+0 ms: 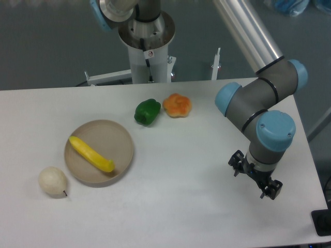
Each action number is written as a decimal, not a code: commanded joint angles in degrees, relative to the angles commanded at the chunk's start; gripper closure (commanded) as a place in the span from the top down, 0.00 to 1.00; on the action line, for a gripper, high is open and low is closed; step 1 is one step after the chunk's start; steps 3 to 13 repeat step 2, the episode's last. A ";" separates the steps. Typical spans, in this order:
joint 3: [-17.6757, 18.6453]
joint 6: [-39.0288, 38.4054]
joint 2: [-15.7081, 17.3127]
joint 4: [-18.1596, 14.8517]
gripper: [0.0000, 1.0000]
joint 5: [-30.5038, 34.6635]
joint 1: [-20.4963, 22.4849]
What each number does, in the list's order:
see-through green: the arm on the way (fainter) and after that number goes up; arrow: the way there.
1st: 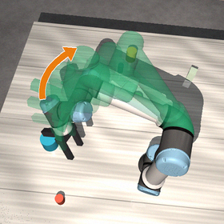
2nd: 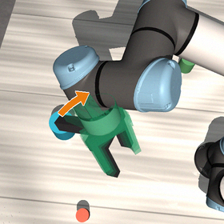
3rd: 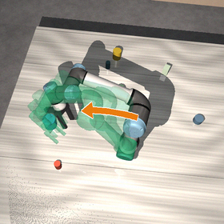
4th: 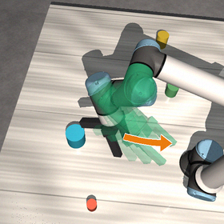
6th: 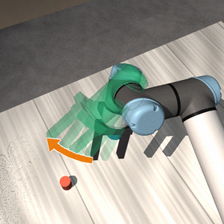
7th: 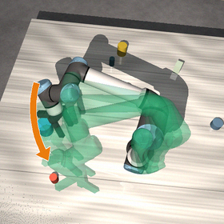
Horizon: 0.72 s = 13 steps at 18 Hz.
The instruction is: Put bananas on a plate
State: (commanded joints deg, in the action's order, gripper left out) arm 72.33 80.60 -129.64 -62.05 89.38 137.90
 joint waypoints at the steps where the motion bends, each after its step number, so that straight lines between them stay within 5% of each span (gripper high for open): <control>1: 0.00 0.00 0.00 0.00 1.00 0.00 0.00; 13: 0.00 0.09 -0.09 0.09 1.00 0.00 0.00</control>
